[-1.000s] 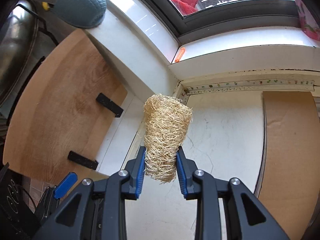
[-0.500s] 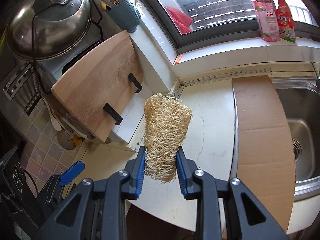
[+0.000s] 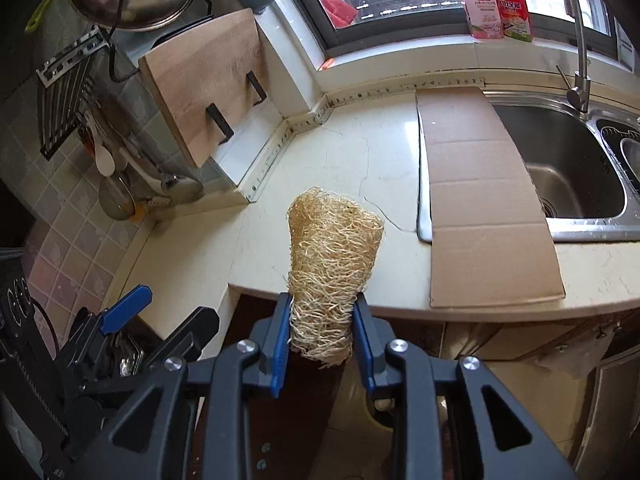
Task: Collect trash
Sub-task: 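Carry the loofah with the right tool down over the floor bin, then open the right tool over the bin, dropping the loofah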
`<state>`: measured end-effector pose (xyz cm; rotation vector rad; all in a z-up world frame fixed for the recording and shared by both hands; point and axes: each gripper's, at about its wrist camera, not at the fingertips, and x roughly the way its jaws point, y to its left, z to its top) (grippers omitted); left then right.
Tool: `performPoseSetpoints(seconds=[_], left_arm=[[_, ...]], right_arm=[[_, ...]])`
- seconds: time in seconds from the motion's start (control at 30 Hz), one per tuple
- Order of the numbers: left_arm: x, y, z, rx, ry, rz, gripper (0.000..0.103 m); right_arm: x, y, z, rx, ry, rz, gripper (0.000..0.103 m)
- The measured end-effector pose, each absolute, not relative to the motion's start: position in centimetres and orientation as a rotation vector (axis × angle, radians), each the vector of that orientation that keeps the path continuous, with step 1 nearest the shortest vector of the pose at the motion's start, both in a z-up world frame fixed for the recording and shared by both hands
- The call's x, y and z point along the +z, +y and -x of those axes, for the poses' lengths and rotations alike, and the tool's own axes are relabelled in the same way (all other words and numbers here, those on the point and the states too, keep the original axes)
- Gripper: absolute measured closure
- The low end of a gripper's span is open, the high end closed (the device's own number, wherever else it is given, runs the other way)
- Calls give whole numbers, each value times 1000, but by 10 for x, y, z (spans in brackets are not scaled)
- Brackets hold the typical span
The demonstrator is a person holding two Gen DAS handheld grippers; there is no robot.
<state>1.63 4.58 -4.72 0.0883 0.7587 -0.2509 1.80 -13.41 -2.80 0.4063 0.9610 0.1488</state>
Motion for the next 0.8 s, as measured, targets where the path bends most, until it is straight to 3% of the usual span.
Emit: performPoseSetpoints(seconds=[0.33,0.8], left_arm=[[-143,64,3,-224,921,-16,7],[-353,70,-6,-139,1194,23,7]], right_arm=[[-97,-117,20,116,1111,-300,74],[-303,-120,24,64,1404,-339,74]])
